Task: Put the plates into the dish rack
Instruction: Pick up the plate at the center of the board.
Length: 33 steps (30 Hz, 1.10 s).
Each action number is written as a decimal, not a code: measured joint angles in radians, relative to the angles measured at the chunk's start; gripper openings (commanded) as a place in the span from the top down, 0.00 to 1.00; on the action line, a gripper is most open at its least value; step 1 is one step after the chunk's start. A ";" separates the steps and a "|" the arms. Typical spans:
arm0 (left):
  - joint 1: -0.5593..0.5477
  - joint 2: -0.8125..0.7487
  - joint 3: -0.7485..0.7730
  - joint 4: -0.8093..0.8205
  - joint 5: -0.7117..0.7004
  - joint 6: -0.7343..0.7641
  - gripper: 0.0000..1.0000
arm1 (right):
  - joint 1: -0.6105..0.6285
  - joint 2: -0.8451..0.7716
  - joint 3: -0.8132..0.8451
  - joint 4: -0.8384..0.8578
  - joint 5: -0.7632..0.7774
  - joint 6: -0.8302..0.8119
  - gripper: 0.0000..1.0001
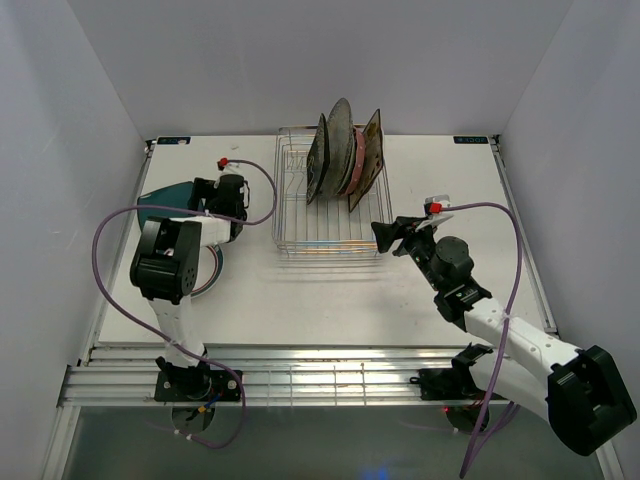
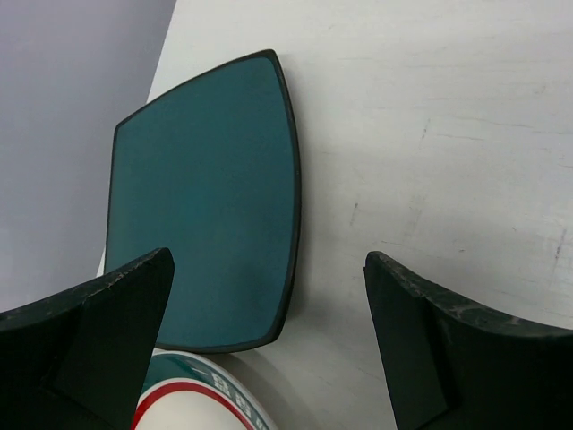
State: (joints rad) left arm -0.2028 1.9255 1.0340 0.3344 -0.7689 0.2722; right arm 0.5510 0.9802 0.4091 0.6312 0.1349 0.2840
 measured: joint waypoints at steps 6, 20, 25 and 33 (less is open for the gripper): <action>0.002 0.051 0.033 -0.028 -0.003 0.002 0.02 | 0.000 -0.007 0.000 0.000 0.000 0.000 0.24; 0.006 0.111 0.070 -0.046 -0.049 0.019 0.06 | 0.000 -0.027 0.000 0.000 0.000 0.000 0.24; 0.017 0.113 0.070 -0.046 -0.056 0.027 0.08 | 0.000 -0.028 0.000 0.000 0.000 0.000 0.24; 0.046 0.114 0.070 -0.046 -0.060 0.034 0.23 | 0.000 -0.043 -0.014 0.000 0.000 0.000 0.24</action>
State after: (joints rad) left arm -0.1566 2.0392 1.1042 0.2882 -0.8284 0.3061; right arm 0.5510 0.9375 0.3954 0.6312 0.1352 0.2844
